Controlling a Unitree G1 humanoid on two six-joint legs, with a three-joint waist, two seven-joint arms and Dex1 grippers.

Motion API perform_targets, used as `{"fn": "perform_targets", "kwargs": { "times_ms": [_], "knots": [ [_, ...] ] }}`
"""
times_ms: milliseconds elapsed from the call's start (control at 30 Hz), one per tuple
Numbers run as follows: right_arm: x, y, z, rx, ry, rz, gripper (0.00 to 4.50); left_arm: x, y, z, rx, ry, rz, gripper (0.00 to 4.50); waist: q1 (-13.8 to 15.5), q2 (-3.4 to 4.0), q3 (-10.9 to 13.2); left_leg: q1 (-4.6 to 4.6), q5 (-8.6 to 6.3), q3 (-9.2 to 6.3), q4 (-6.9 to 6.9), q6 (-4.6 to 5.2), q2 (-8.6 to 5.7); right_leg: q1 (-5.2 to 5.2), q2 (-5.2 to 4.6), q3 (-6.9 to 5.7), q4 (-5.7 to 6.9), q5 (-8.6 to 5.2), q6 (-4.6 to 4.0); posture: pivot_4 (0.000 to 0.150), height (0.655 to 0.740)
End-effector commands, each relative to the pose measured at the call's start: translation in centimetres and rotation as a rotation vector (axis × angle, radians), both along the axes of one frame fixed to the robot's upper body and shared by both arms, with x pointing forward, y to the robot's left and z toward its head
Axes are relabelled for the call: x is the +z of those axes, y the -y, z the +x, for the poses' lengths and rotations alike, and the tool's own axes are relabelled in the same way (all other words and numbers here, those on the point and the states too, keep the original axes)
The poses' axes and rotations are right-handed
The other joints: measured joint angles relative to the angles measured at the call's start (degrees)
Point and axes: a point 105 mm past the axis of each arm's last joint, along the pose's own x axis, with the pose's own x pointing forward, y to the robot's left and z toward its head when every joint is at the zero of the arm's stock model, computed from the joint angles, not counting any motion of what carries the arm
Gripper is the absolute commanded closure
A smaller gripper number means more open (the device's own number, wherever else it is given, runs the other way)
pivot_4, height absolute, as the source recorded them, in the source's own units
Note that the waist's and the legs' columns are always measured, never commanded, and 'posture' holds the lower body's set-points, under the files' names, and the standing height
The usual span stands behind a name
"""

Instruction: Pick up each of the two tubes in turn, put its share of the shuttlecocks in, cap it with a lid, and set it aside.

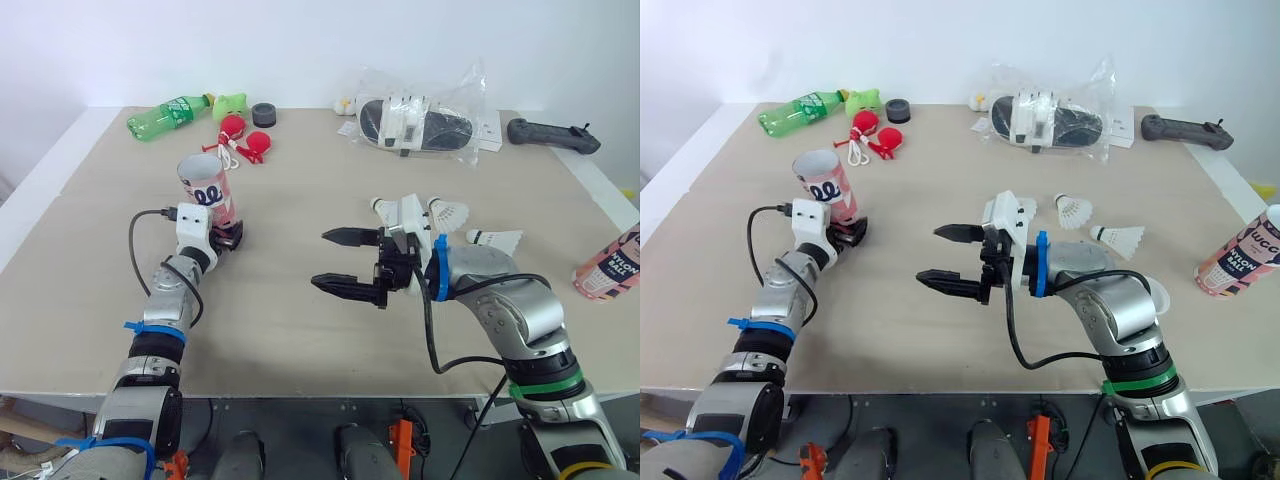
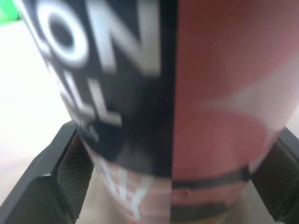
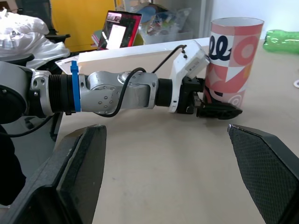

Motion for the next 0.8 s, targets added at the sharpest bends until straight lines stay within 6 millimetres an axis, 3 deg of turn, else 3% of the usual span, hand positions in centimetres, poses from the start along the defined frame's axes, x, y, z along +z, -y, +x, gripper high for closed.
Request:
{"fn": "perform_targets", "kwargs": {
  "times_ms": [33, 167, 367, 500, 600, 733, 800],
  "knots": [
    [1.1, 0.0, -0.6, 0.01, 0.047, 0.015, 0.02, 1.3, -0.2, 0.2, 0.001, 0.054, -0.014, 0.26, -0.02, 0.0, 0.0, 0.0, 0.0, 0.0, 0.0, 0.0, 0.0, 0.0, 0.0, 0.0, 0.0, 0.0, 0.0, 0.15, 0.74],
    [1.1, 0.1, -0.6, 0.007, 0.046, 0.013, 0.0, 1.0, -0.1, 0.1, 0.001, 0.047, -0.014, 1.35, -0.01, 0.0, 0.0, 0.0, 0.0, 0.0, -0.01, 0.0, 0.0, 0.0, 0.0, 0.0, 0.0, 0.0, 0.0, 0.15, 0.74],
    [1.7, 0.5, -0.6, 0.001, 0.049, 0.023, 0.0, 1.2, 0.8, -0.4, -0.076, 0.067, -0.003, 1.35, -0.01, 0.0, 0.0, 0.0, 0.0, 0.0, -0.01, 0.0, 0.0, 0.0, 0.0, 0.0, 0.0, 0.0, 0.0, 0.15, 0.74],
    [4.2, 2.2, -0.1, -0.023, 0.042, 0.066, 0.0, 2.0, 3.3, -2.5, -0.375, 0.073, 0.108, 1.35, -0.02, 0.01, 0.01, -0.03, 0.0, 0.0, -0.01, 0.0, 0.0, -0.03, -0.01, 0.0, 0.0, 0.17, -0.28, 0.15, 0.74],
    [5.4, 3.7, 0.1, -0.043, 0.053, 0.054, 0.0, 3.5, 4.7, -5.3, -0.628, 0.084, 0.101, 1.35, -0.05, 0.01, 0.01, -0.07, 0.0, 0.0, -0.04, -0.01, 0.01, -0.08, -0.01, -0.01, 0.0, 0.22, -0.4, 0.15, 0.74],
    [5.3, 5.4, -0.2, -0.048, -0.011, -0.033, 0.0, 1.1, 5.7, -8.9, -0.899, -0.096, 0.316, 1.35, -0.13, 0.03, 0.02, -0.06, 0.0, 0.0, -0.12, 0.0, 0.03, -0.1, 0.0, -0.03, 0.02, 0.15, -0.46, 0.15, 0.74],
    [4.8, 6.4, -0.2, -0.069, -0.043, -0.094, 0.0, 1.2, 5.9, -10.0, -0.984, -0.159, 0.399, 1.35, -0.13, 0.09, 0.05, -0.05, 0.0, 0.0, -0.13, 0.01, 0.03, -0.1, 0.0, -0.03, 0.03, 0.12, -0.49, 0.15, 0.74]
  ]
}}
